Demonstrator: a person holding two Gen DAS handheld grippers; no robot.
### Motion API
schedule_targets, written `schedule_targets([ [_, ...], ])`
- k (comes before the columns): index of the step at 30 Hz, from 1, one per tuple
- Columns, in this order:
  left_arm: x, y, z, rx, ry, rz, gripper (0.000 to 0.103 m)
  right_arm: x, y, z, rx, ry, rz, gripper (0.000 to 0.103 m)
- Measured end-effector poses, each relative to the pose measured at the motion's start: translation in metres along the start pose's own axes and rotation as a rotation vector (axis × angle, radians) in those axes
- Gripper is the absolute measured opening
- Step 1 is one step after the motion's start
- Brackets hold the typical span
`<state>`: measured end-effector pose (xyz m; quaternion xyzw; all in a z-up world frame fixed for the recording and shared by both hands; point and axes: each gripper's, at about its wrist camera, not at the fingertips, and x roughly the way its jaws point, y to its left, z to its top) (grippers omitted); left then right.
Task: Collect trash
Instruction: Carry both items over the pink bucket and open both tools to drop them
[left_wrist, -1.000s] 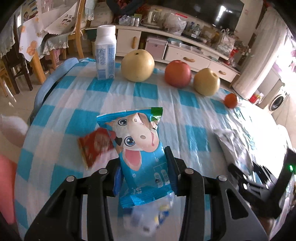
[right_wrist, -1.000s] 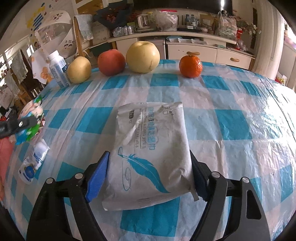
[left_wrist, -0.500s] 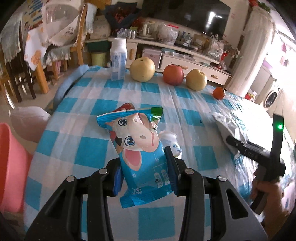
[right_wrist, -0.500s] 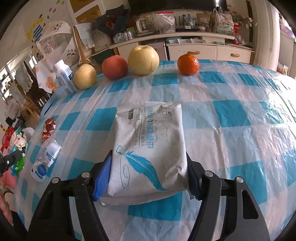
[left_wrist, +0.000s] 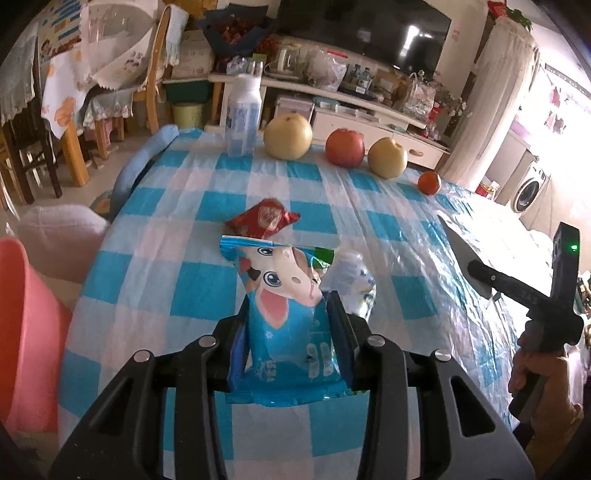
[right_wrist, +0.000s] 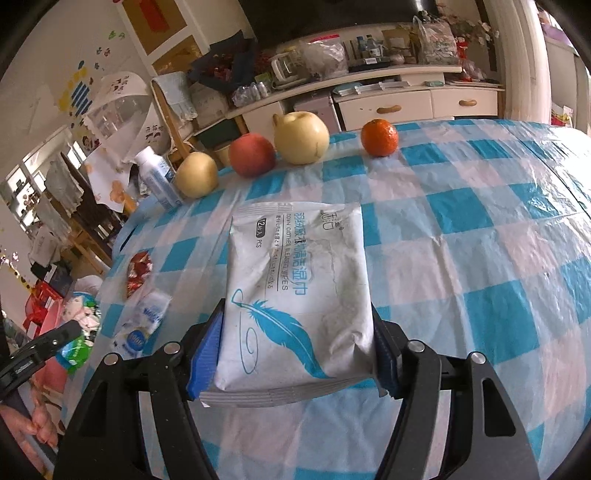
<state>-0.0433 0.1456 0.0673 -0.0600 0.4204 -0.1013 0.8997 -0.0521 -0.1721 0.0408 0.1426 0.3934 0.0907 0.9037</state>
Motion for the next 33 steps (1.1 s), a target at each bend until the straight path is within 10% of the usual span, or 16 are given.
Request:
schedule_targets([
  [16, 0.029, 0.005, -0.030, 0.093, 0.116, 0.109, 0.065, -0.030, 0.071, -0.022, -0.136, -0.021, 0.038, 0.069],
  [23, 0.033, -0.005, -0.036, 0.144, 0.108, 0.118, 0.043, -0.033, 0.095, -0.033, -0.174, -0.005, 0.060, 0.069],
  [33, 0.010, 0.011, -0.029, 0.081, 0.067, 0.074, 0.039, -0.035, 0.126, -0.044, -0.196, 0.015, 0.096, 0.069],
])
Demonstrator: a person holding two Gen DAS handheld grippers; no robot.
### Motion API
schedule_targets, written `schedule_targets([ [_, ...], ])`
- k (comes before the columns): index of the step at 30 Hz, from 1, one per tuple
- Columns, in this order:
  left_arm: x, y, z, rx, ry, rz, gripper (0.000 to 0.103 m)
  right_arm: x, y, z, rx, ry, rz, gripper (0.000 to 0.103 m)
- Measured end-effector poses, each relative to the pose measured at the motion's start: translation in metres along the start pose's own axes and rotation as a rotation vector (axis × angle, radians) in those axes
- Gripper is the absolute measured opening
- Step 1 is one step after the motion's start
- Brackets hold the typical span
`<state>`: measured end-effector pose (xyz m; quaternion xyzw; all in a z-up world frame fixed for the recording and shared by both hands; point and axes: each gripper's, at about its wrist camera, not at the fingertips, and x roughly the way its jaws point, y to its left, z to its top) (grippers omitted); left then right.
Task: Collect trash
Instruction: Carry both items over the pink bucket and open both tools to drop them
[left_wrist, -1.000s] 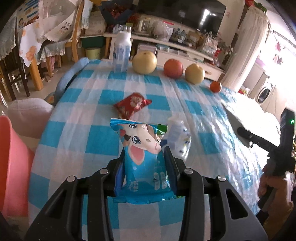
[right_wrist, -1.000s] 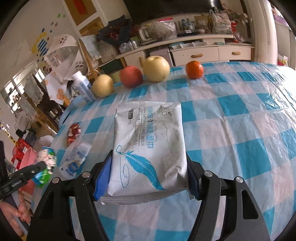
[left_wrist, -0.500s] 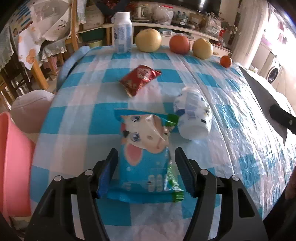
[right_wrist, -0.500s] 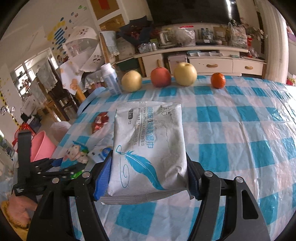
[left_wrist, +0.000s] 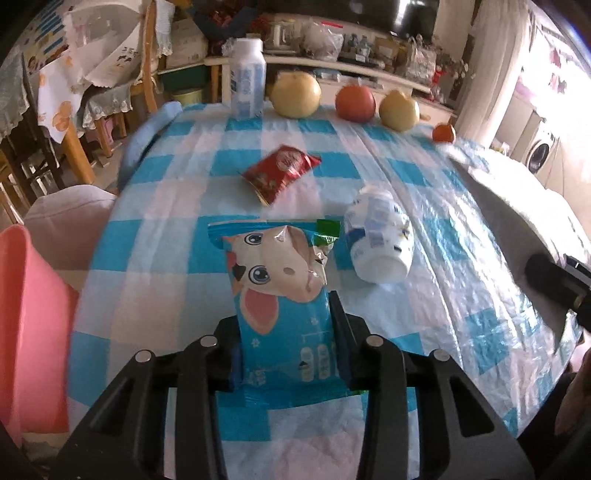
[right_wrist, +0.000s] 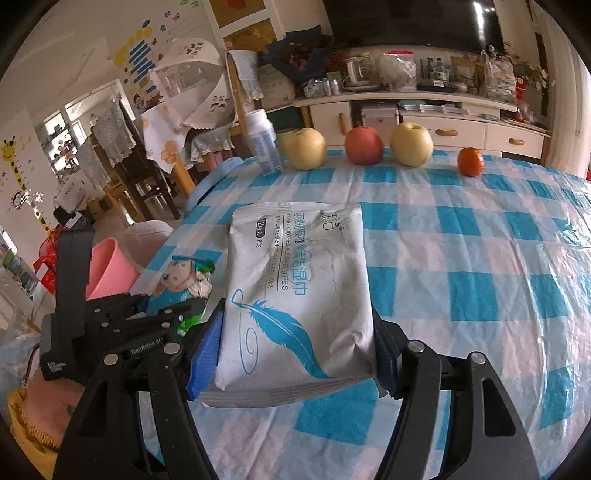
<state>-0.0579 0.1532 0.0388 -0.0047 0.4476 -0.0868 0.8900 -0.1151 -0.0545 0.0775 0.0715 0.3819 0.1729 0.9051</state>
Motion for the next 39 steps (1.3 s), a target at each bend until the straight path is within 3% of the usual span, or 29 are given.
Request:
schedule_targets([
  [8, -0.041, 0.038, 0.008, -0.078, -0.080, 0.005, 0.039, 0.001, 0.038, 0.007, -0.005, 0.009, 0.080, 0.069],
  [17, -0.087, 0.109, 0.010, -0.206, -0.165, 0.074, 0.039, 0.012, 0.116, 0.025, -0.070, 0.022, 0.214, 0.069],
  [26, -0.130, 0.201, -0.006, -0.411, -0.240, 0.188, 0.040, 0.040, 0.215, 0.047, -0.179, 0.047, 0.338, 0.069],
  [34, -0.139, 0.262, -0.025, -0.584, -0.254, 0.210, 0.040, 0.079, 0.292, 0.047, -0.248, 0.087, 0.415, 0.071],
  [36, -0.135, 0.271, -0.028, -0.617, -0.238, 0.215, 0.047, 0.097, 0.307, 0.045, -0.264, 0.100, 0.386, 0.076],
  [38, -0.134, 0.278, -0.029, -0.640, -0.233, 0.242, 0.068, 0.112, 0.314, 0.042, -0.264, 0.127, 0.373, 0.081],
  [39, -0.136, 0.281, -0.031, -0.649, -0.234, 0.261, 0.071, 0.118, 0.313, 0.039, -0.249, 0.138, 0.367, 0.082],
])
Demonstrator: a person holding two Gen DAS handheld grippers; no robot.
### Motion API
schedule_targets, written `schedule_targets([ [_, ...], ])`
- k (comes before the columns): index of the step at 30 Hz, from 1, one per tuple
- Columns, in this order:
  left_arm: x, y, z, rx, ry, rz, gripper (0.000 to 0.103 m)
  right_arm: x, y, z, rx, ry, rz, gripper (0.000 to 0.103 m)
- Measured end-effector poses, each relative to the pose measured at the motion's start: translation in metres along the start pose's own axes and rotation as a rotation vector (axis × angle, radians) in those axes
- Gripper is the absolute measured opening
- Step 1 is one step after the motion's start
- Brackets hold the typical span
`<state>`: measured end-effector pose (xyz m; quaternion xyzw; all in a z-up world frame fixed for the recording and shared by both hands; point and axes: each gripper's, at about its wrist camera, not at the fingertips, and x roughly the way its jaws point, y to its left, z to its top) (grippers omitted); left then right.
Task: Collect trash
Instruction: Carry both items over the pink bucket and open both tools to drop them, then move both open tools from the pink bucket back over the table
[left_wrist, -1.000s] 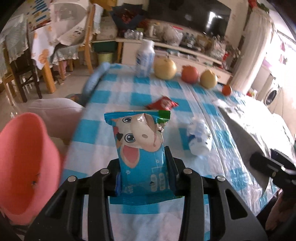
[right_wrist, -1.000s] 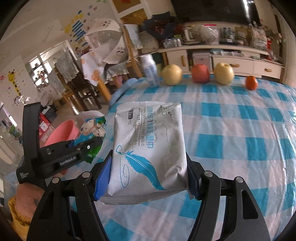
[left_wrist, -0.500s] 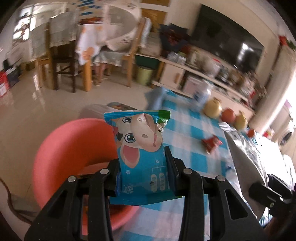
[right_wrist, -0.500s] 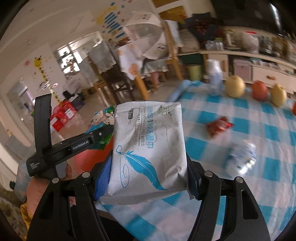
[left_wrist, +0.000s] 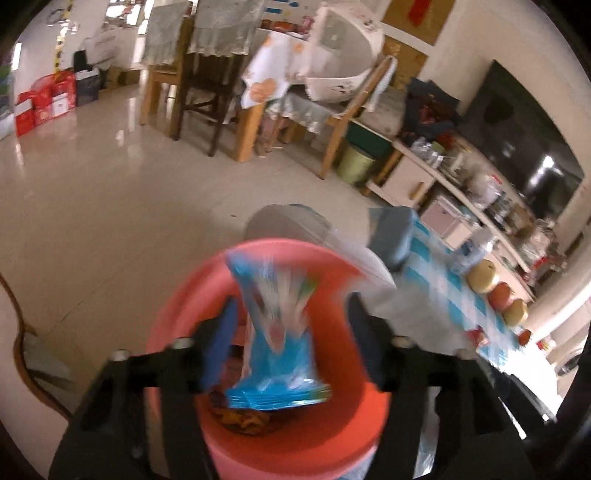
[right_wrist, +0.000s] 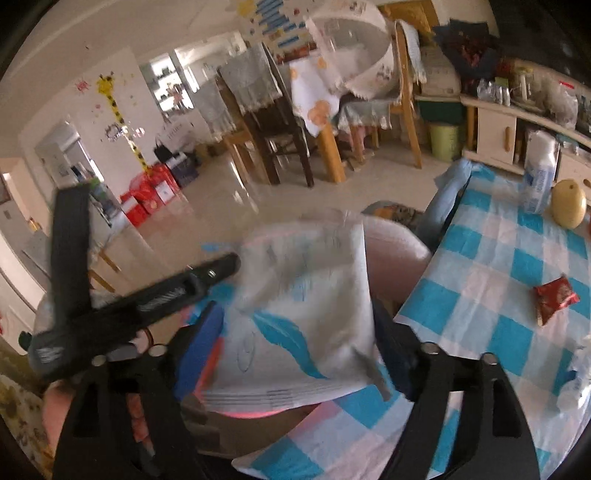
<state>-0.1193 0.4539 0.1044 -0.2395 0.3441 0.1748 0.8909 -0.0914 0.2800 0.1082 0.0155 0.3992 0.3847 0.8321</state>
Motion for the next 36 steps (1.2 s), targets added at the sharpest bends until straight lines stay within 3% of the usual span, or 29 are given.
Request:
schedule_targets([
  [6, -0.003, 0.008, 0.004, -0.033, -0.042, 0.036, 0.082, -0.010, -0.020, -0.019, 0.042, -0.020, -0.050, 0.088],
  [13, -0.012, -0.012, -0.001, 0.058, -0.142, 0.050, 0.088, -0.032, -0.042, -0.046, 0.042, -0.028, -0.134, 0.088],
  [17, -0.015, -0.026, -0.005, 0.131, -0.183, 0.016, 0.093, -0.045, -0.051, -0.061, 0.032, -0.031, -0.179, 0.088],
  [30, -0.005, -0.089, -0.023, 0.288, -0.119, -0.041, 0.093, -0.082, -0.080, -0.083, 0.066, -0.049, -0.262, 0.093],
  [36, -0.001, -0.108, -0.031, 0.276, -0.058, -0.123, 0.093, -0.097, -0.088, -0.091, 0.054, -0.060, -0.295, 0.093],
])
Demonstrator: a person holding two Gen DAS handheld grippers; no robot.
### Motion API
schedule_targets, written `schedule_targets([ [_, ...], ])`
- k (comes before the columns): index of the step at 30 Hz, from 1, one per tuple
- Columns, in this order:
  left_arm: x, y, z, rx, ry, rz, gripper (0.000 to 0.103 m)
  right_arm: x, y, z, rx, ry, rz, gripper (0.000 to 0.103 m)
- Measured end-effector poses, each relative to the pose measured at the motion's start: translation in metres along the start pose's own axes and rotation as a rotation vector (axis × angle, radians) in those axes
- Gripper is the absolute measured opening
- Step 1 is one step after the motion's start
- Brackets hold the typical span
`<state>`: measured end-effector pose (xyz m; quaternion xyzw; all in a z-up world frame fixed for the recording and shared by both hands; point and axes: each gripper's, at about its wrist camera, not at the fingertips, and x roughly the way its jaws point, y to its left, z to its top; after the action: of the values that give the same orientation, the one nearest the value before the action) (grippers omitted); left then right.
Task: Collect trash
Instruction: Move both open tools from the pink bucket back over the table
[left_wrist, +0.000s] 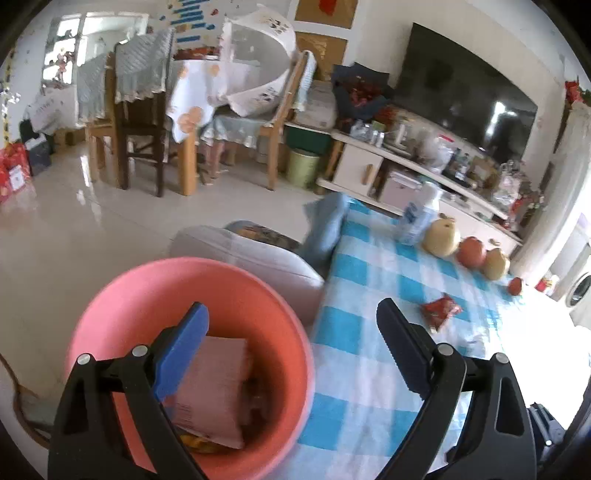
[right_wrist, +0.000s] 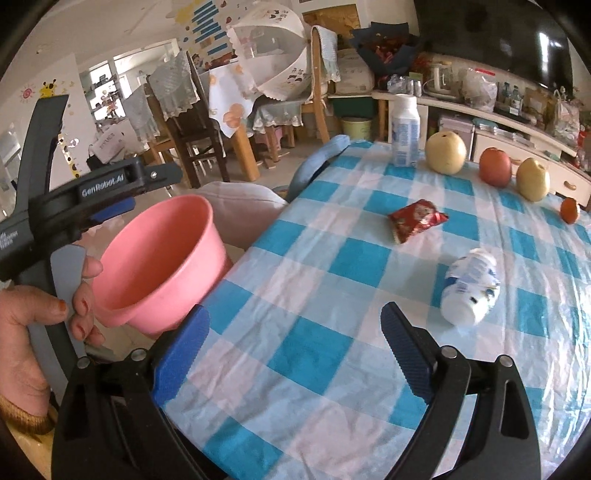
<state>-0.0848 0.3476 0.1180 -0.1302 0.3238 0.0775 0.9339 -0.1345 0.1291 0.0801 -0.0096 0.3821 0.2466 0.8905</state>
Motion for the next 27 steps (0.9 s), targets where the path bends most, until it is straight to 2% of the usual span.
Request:
schedule_targets([
  [18, 0.020, -0.080, -0.016, 0.151, 0.048, -0.007, 0.093, -0.030, -0.052, -0.011, 0.020, -0.047, -0.073, 0.093],
  [27, 0.025, -0.120, -0.027, 0.244, 0.055, -0.049, 0.093, -0.036, -0.085, -0.015, 0.043, -0.053, -0.119, 0.093],
])
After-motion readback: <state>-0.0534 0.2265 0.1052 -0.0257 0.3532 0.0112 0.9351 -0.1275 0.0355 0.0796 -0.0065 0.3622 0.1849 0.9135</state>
